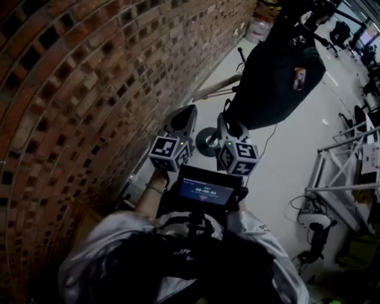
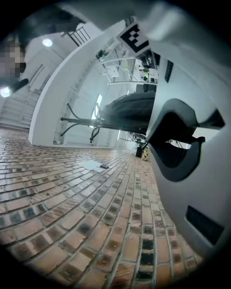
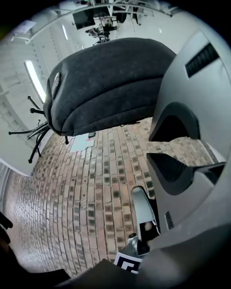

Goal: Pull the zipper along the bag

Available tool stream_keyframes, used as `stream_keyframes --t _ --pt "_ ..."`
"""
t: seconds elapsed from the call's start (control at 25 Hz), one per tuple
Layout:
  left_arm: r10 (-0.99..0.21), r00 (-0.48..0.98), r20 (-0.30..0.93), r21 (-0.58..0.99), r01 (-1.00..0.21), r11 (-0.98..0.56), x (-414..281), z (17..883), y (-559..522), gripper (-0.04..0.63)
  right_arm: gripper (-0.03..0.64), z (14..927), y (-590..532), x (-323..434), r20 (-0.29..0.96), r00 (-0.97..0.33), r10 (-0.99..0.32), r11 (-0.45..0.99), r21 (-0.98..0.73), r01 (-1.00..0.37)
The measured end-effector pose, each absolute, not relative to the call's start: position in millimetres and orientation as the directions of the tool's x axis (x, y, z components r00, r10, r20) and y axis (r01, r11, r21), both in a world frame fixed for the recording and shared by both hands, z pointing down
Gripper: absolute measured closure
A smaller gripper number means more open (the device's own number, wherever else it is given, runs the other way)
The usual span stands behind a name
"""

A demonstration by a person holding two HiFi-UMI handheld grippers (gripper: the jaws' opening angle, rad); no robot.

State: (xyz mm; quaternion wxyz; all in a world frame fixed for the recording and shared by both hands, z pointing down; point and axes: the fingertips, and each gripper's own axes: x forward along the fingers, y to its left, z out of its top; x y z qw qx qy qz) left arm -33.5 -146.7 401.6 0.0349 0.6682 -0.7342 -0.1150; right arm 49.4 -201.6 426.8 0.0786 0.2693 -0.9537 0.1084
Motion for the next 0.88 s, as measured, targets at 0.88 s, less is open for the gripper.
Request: stream_keyframes --t 0.88 --pt "-0.982 0.143 -0.122 0.217 -0.962 -0.167 -52 399 -221 0.586 0.477 446 -268 31 0.236 -0.662 -0.711 0.529 -0.442 -0.725"
